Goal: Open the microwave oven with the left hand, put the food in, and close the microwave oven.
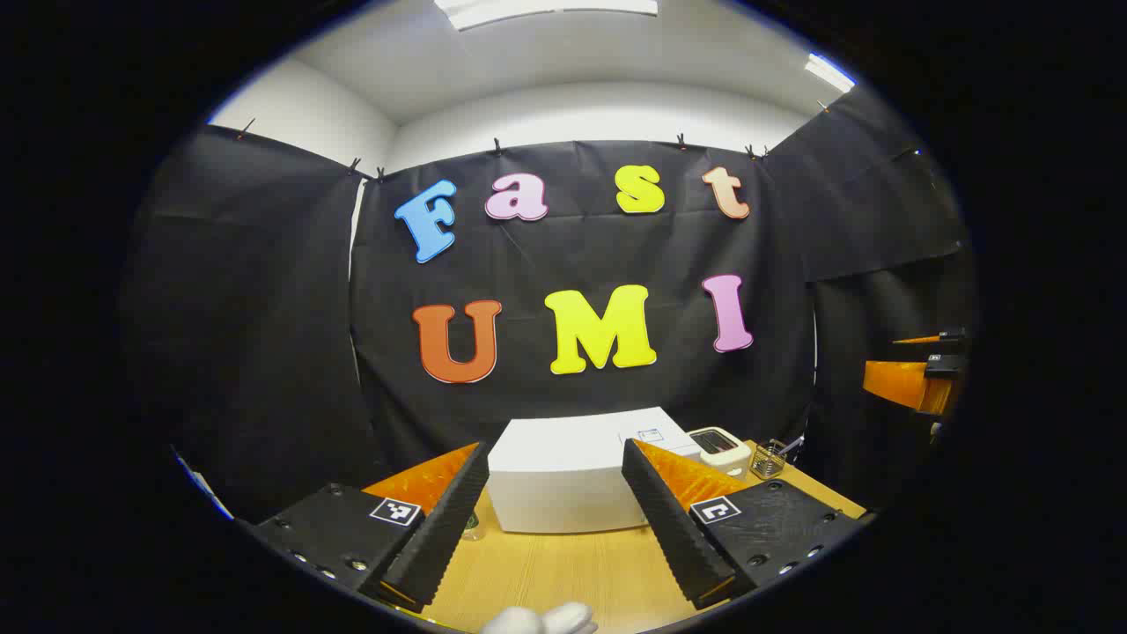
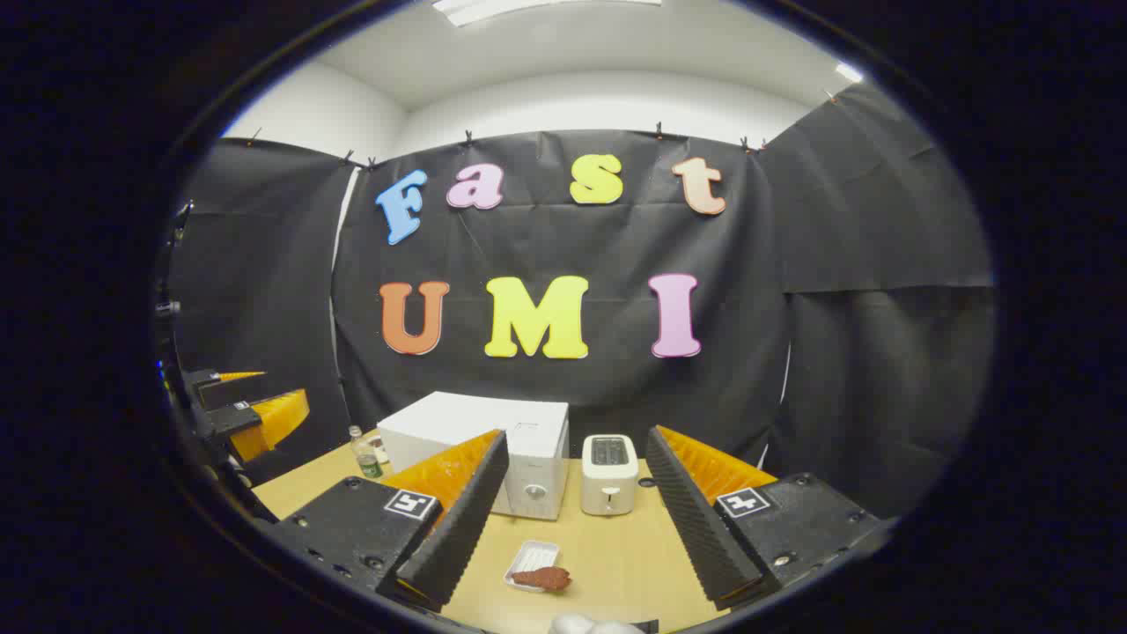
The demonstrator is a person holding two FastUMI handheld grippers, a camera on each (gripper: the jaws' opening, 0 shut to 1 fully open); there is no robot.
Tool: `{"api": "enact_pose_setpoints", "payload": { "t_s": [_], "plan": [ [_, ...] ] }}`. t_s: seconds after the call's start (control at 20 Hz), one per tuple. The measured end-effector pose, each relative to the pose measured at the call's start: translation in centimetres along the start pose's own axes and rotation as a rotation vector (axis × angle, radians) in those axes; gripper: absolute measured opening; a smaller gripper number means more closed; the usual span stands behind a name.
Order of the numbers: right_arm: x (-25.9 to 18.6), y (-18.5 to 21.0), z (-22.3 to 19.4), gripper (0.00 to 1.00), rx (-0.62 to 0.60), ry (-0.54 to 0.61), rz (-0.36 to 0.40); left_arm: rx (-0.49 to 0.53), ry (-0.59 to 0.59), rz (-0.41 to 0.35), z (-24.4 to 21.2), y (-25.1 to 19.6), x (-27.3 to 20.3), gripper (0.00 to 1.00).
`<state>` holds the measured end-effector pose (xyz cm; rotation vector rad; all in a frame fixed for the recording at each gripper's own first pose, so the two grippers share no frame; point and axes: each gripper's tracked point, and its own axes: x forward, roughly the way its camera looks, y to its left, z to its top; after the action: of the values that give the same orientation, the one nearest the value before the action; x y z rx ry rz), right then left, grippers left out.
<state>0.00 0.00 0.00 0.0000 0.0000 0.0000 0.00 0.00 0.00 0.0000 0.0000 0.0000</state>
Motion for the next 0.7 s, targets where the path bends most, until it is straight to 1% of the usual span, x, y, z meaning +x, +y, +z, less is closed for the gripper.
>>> {"api": "enact_pose_setpoints", "payload": {
  "t_s": [0.35,0.4,0.5,0.55,0.7],
  "plan": [
    [1.1,-1.2,-0.9,1.00,0.039,0.020,-0.016,-0.002,0.019,0.004,-0.7,-0.3,1.1,0.95],
    [1.3,-1.4,-0.9,0.91,0.042,0.022,-0.018,-0.004,0.022,0.004,-0.8,-0.3,1.3,0.95],
    [1.8,-1.9,-1.1,0.90,0.042,0.030,-0.022,-0.007,0.020,0.006,-0.8,-0.5,1.9,0.95],
    [2.0,-2.1,-1.1,1.00,0.042,0.033,-0.024,-0.008,0.019,0.003,-0.9,-0.6,2.2,0.95],
    [2.6,-2.9,-1.1,1.00,0.048,0.035,-0.033,0.000,0.007,0.010,-2.1,-1.3,3.5,0.95]
  ]
}}
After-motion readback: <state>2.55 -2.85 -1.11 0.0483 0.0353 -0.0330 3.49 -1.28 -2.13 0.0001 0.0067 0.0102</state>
